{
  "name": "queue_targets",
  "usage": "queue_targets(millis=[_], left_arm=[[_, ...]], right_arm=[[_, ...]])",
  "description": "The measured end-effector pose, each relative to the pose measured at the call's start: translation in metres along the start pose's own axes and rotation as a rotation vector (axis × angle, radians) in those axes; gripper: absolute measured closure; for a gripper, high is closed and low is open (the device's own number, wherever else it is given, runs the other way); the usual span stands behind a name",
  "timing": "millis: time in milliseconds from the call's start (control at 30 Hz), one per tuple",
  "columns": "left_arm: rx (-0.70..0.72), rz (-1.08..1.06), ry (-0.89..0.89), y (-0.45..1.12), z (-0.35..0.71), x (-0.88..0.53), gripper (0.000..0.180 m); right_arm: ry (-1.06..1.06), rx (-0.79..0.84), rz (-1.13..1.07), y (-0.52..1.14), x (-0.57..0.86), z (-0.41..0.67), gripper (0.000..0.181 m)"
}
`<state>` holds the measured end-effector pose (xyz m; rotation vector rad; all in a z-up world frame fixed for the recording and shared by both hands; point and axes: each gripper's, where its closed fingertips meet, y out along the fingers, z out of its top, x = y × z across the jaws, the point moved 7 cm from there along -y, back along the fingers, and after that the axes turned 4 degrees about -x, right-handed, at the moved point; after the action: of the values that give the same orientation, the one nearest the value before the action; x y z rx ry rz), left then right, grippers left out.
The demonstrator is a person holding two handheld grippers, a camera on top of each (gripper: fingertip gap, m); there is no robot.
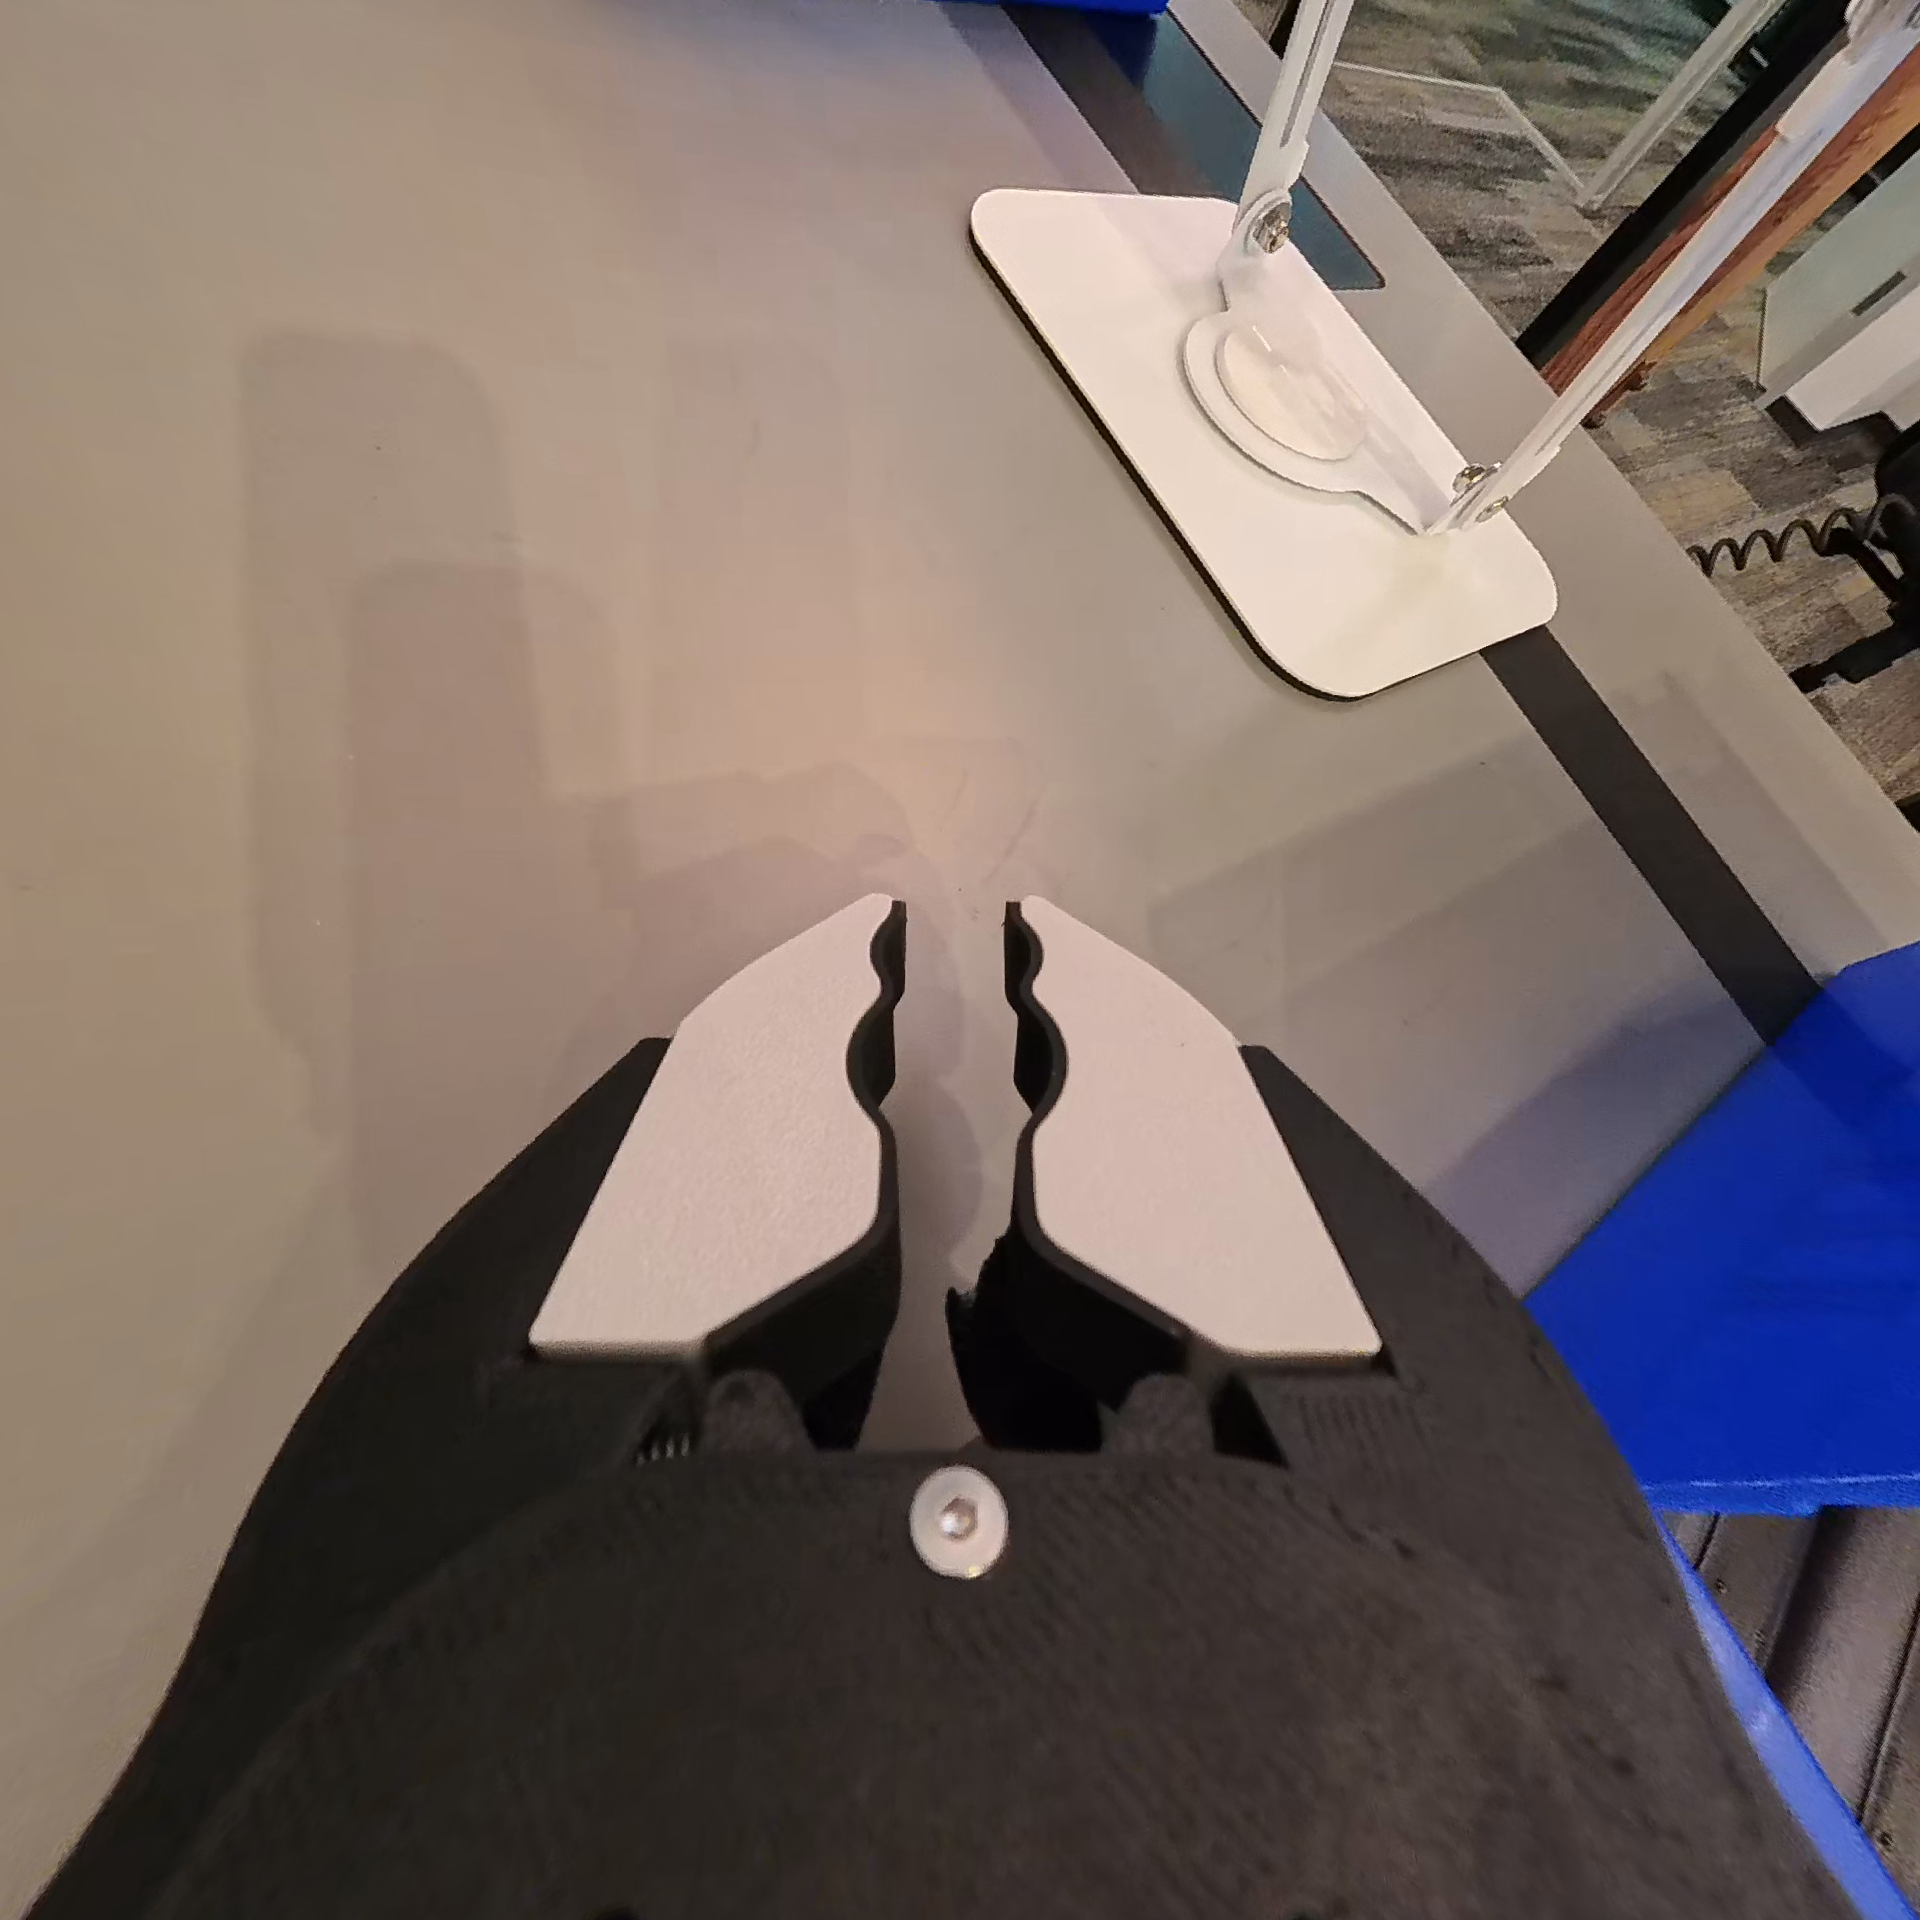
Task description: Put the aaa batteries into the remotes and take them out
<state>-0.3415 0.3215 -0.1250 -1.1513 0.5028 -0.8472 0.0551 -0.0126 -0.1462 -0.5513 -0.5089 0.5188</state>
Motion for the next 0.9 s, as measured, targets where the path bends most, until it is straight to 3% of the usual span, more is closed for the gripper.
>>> queue_targets(millis=[433,900], left_arm=[[0.026,-0.008,0.038,-0.015,-0.009,0.005,0.135],[0.177,-0.05,0.021,-0.062,-0.023,0.013,0.137]], right_arm=[[-0.002,-0.003,0.003,0.0,-0.001,0.0,0.164],[0.0,0.005,0.013,0.0,-0.002,0.0,0.163]])
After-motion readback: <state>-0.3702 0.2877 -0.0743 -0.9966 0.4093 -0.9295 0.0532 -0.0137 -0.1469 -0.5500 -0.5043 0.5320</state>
